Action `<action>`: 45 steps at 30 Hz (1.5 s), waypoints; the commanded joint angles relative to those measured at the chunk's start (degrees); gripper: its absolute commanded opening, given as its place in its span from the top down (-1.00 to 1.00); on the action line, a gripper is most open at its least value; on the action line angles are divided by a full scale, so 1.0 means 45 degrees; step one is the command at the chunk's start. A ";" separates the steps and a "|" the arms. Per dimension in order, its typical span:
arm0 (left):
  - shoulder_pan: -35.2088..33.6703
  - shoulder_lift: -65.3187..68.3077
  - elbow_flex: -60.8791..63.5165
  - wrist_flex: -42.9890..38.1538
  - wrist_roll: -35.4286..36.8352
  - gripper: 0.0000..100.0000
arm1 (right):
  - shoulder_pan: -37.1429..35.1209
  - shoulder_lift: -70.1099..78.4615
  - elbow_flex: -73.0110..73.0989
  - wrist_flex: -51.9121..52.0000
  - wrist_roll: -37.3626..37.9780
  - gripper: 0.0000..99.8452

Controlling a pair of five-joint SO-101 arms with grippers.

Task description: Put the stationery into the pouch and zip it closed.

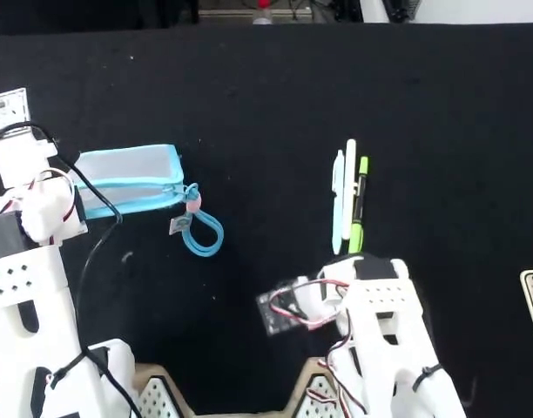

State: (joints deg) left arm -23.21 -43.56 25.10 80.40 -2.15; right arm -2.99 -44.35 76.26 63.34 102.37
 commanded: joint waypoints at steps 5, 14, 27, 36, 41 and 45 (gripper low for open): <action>-0.0107 -0.0156 -0.0713 -0.0176 0.0117 0.94 | -0.0996 -0.0322 -0.1827 -0.0293 -0.7053 0.97; -0.0088 -0.0156 -0.0713 -0.0156 0.0117 0.94 | -0.2481 -0.0283 -0.1280 -0.2403 -1.3304 0.61; -0.0068 -0.0156 -0.0537 -0.0176 0.0117 0.94 | -0.2735 0.0264 -0.3116 -0.0723 -1.4515 0.58; -0.0068 -0.0156 -0.0537 -0.0176 0.0117 0.94 | -0.3048 0.4796 -0.5128 -0.1895 -1.5160 0.58; -0.0068 -0.0156 -0.0557 -0.0176 0.0098 0.94 | -0.4024 0.5538 -0.5402 -0.2110 -1.5160 0.58; -0.0068 -0.0156 -0.0537 -0.0176 0.0098 0.94 | -0.4239 0.5890 -0.5324 -0.3009 -1.5160 0.59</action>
State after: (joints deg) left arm -23.21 -43.56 25.10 80.40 -2.15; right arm -21.19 -18.68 54.99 53.32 34.59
